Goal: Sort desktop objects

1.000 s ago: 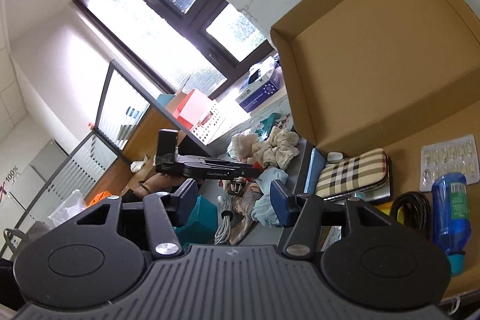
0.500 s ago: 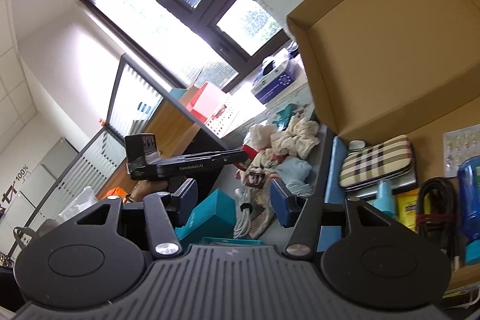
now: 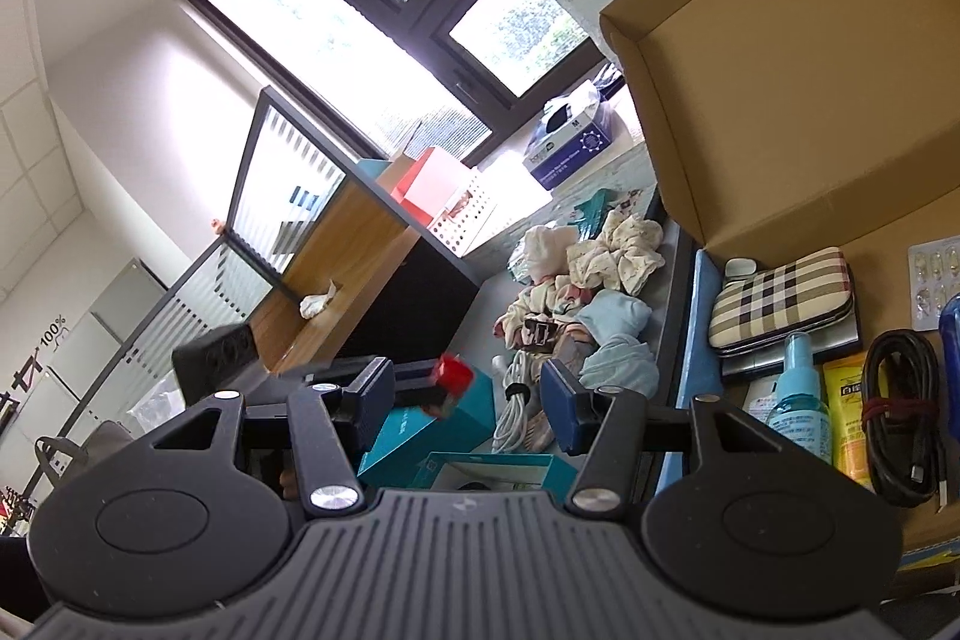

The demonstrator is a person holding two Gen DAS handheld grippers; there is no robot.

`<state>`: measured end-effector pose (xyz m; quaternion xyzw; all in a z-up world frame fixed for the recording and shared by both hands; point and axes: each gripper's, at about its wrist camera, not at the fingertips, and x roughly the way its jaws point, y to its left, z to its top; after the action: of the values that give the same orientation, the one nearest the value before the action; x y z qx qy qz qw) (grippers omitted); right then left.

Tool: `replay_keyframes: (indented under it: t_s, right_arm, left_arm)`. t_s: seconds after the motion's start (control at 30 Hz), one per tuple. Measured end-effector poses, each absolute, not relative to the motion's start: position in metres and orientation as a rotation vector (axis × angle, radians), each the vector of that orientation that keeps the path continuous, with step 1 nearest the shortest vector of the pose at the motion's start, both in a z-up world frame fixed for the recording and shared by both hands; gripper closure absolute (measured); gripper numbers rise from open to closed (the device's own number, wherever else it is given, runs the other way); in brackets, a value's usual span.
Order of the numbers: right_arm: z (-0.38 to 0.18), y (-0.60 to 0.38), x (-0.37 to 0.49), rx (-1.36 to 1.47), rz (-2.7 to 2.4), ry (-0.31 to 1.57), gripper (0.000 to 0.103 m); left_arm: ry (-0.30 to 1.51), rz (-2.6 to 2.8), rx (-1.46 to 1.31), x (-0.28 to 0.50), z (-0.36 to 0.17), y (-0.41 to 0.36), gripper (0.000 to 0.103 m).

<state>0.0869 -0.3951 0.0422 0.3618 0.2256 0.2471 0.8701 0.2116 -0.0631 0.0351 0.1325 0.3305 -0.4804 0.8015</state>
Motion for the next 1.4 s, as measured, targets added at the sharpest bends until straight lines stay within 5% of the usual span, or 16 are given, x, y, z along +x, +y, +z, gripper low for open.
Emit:
replay_keyframes:
  t_s: [0.8,0.93,1.03,1.4]
  right_arm:
    - [0.029,-0.358,0.101,0.710,0.558,0.575,0.044]
    - [0.014,-0.311,0.130,0.561,0.525,0.714,0.078]
    - [0.007,-0.279,0.147,0.451,0.498,0.769,0.092]
    - [-0.005,-0.232,0.184,0.372,0.463,0.859,0.093]
  left_arm:
    - [0.847,-1.006,0.411,0.203,0.014,-0.044,0.074]
    - [0.804,-1.003,0.363,0.194,0.020,-0.034,0.074]
    - [0.765,-0.998,0.330,0.185,0.025,-0.025,0.074]
    - [0.682,-1.030,0.241,0.165,0.023,-0.002,0.064]
